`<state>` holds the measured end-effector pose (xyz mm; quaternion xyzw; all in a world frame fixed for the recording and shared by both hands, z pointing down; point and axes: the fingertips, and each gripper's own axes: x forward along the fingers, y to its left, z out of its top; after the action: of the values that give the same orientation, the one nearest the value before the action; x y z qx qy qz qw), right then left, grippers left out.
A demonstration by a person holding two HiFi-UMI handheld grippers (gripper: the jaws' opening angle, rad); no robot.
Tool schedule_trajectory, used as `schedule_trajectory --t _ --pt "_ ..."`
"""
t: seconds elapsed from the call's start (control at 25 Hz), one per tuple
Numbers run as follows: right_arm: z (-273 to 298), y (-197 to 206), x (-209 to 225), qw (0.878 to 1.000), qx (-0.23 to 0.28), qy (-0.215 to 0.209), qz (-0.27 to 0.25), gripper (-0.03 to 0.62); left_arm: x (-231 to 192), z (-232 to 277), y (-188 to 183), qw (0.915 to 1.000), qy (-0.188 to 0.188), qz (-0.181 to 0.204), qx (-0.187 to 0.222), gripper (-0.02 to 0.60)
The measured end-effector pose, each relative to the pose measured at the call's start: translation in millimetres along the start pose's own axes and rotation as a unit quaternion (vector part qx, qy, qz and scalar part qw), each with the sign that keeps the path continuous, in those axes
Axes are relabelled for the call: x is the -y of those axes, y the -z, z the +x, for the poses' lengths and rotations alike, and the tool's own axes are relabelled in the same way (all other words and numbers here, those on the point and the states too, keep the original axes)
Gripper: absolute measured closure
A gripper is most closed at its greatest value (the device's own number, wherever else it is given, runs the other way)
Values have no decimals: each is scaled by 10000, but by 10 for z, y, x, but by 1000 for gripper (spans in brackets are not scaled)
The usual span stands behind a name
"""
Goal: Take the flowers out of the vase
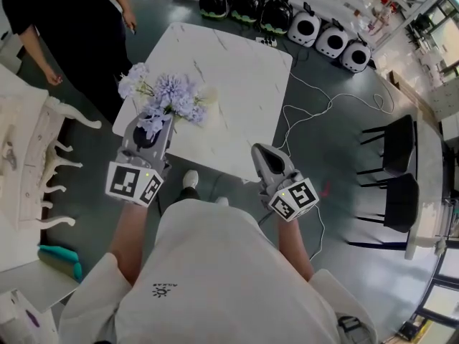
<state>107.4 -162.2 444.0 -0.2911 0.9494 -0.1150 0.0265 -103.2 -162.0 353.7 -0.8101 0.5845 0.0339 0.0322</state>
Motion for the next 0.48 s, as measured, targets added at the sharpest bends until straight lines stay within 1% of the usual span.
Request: schedule_trajectory --t 0.28,0.48 --pt "-180 42 -51 9998 -47 -167 -8 594 129 -187 207 9995 -226 -19 -213 505" --pt "-201 85 -71 9998 -79 -166 12 594 137 -256 314 9992 -222 -20 -343 505"
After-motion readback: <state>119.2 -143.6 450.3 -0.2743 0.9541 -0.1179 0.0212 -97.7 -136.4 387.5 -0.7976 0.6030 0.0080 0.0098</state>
